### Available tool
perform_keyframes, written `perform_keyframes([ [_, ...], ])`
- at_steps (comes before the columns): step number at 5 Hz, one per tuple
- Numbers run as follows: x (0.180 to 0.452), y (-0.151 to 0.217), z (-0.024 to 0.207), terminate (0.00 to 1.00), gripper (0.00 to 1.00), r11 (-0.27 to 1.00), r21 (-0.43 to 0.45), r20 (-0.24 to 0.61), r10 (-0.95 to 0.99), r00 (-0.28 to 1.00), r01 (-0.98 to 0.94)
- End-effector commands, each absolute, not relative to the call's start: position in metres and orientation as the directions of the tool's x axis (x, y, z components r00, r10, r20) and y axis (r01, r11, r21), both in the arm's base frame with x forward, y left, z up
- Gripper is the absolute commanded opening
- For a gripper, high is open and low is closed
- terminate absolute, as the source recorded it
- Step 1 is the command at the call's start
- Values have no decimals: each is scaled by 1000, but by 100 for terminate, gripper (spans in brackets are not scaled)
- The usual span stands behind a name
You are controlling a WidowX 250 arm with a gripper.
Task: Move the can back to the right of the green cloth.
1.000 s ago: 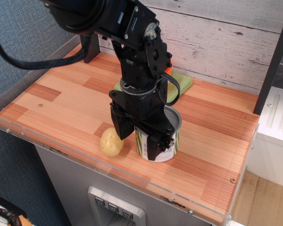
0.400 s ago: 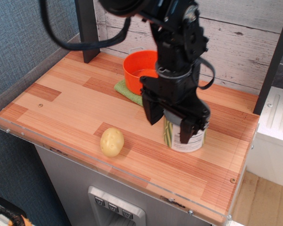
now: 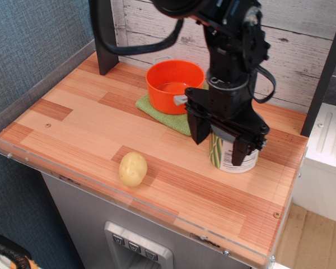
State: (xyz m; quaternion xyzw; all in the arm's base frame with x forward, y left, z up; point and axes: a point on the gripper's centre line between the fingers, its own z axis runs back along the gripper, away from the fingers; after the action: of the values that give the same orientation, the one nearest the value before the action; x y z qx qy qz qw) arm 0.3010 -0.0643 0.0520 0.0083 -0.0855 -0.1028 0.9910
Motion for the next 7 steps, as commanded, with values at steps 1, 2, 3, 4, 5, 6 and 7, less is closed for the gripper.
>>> perform_keyframes([
  [1, 330, -77, 65, 0, 100, 980, 29, 236, -196, 952, 195],
  [2, 343, -77, 66, 0, 100, 983, 46, 241, -186, 953, 180],
  [3, 353, -76, 68, 0, 100, 984, 54, 245, -177, 953, 169],
  [4, 358, -74, 69, 0, 100, 986, 86, 239, -162, 958, 145],
  [5, 351, -76, 72, 0, 100, 985, 38, 251, -170, 953, 166],
  [6, 337, -73, 82, 0, 100, 990, 38, 254, -141, 957, 136],
  [7, 329, -72, 93, 0, 100, 990, 43, 260, -137, 956, 131],
])
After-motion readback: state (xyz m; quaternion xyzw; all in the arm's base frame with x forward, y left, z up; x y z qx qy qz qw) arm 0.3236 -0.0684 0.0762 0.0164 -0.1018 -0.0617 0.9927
